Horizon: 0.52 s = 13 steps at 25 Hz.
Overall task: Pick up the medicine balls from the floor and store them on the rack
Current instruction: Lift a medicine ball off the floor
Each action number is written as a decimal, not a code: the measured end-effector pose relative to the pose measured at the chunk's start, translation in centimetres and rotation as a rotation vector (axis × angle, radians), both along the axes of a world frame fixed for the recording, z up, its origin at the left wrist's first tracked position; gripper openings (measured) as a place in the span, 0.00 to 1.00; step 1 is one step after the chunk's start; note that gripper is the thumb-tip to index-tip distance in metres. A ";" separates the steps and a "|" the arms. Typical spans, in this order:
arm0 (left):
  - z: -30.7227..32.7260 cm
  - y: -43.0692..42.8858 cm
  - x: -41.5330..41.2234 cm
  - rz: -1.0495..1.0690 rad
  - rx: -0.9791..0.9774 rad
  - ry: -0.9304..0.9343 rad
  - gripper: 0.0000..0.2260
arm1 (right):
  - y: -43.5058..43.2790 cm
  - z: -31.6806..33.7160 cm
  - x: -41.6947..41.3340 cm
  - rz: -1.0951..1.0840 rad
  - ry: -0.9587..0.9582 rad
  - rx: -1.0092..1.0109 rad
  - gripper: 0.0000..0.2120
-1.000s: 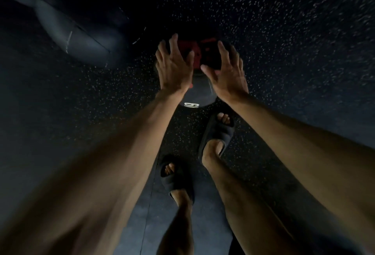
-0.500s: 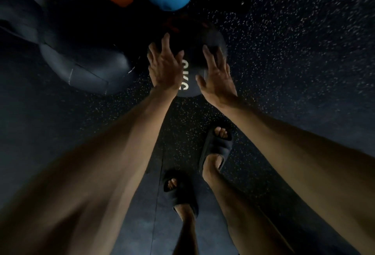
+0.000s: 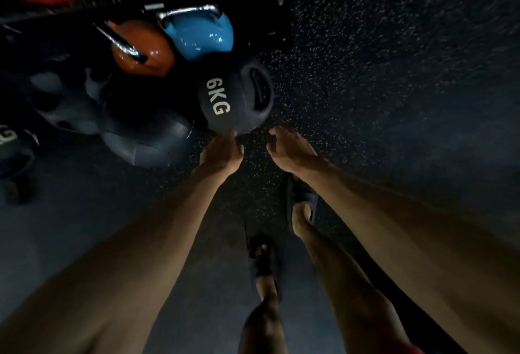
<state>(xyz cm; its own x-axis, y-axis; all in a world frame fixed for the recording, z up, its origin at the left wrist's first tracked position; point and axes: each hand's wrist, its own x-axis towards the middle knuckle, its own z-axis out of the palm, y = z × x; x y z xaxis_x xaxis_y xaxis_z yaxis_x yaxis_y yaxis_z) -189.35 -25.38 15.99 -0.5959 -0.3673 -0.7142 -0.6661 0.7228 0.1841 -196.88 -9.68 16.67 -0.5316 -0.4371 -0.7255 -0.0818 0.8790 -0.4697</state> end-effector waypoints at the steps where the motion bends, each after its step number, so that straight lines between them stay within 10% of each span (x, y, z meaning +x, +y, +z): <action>1: 2.9 1.1 0.0 -0.035 0.008 -0.015 0.18 | 1.1 2.9 0.5 -0.027 -0.007 0.025 0.20; 13: 28.1 15.9 11.5 -0.646 0.183 0.021 0.15 | 16.3 31.6 21.1 -0.398 0.086 0.177 0.17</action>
